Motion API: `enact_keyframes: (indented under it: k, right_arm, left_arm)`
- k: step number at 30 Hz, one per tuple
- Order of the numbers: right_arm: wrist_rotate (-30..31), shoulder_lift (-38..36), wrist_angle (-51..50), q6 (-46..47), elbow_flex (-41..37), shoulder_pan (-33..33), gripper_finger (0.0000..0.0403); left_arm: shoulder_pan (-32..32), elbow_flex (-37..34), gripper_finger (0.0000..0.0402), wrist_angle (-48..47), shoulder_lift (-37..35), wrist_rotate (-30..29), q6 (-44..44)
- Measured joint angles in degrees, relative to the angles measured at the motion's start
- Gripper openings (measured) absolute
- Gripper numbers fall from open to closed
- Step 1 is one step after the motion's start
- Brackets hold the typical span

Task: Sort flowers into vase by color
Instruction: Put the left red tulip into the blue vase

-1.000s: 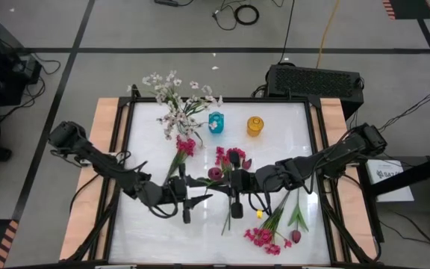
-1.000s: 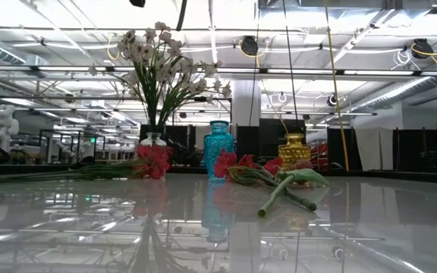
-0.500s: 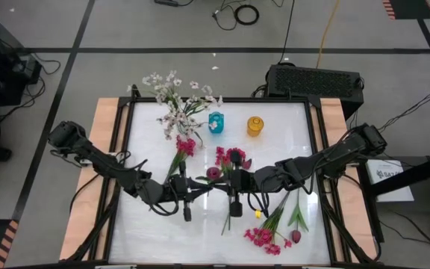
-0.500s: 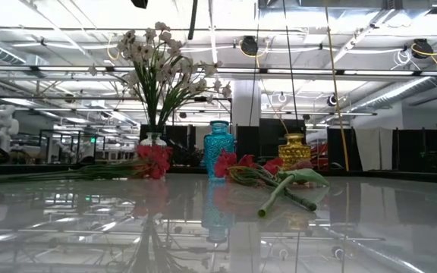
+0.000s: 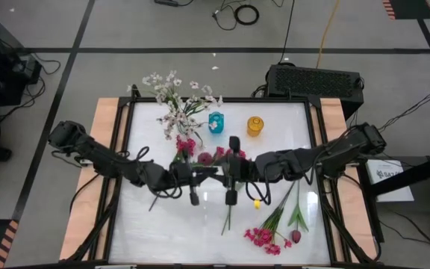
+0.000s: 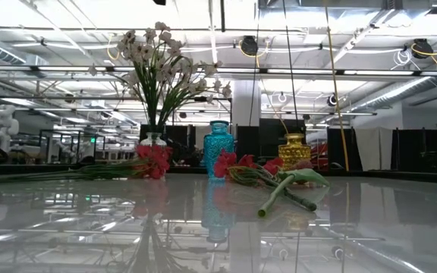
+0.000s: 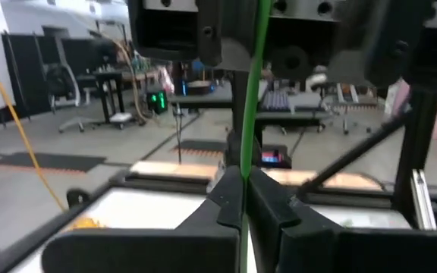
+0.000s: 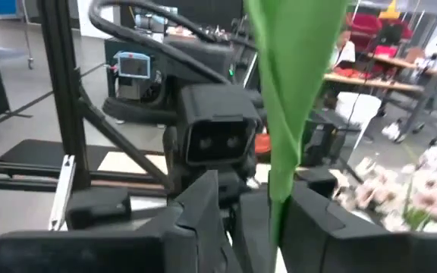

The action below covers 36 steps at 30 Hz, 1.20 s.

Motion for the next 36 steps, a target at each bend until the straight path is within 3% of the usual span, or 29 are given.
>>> enact_keyframes:
  k: [7, 17, 31, 36]
  right_arm:
    - [-0.07, -3.81, -7.46, -2.00, 2.85, -1.34, 0.0102]
    - [-3.68, -5.96, -10.14, 0.63, 2.90, -1.60, 0.0027]
    - [-3.61, -5.20, -12.33, 1.90, 2.79, -2.28, 0.0049]
    - [-3.60, -5.20, -12.86, 1.92, 2.79, -2.25, 0.0027]
  left_arm:
    - [2.76, 0.00, 0.0008, 2.53, -0.18, 4.14, 1.58]
    - [5.19, 0.00, 0.0008, 4.12, -0.20, 10.05, 1.22]
    - [4.14, -0.01, 0.0008, 3.32, 0.53, 11.72, 0.83]
    - [4.10, -0.02, 0.0009, 3.31, 0.88, 11.72, -0.42]
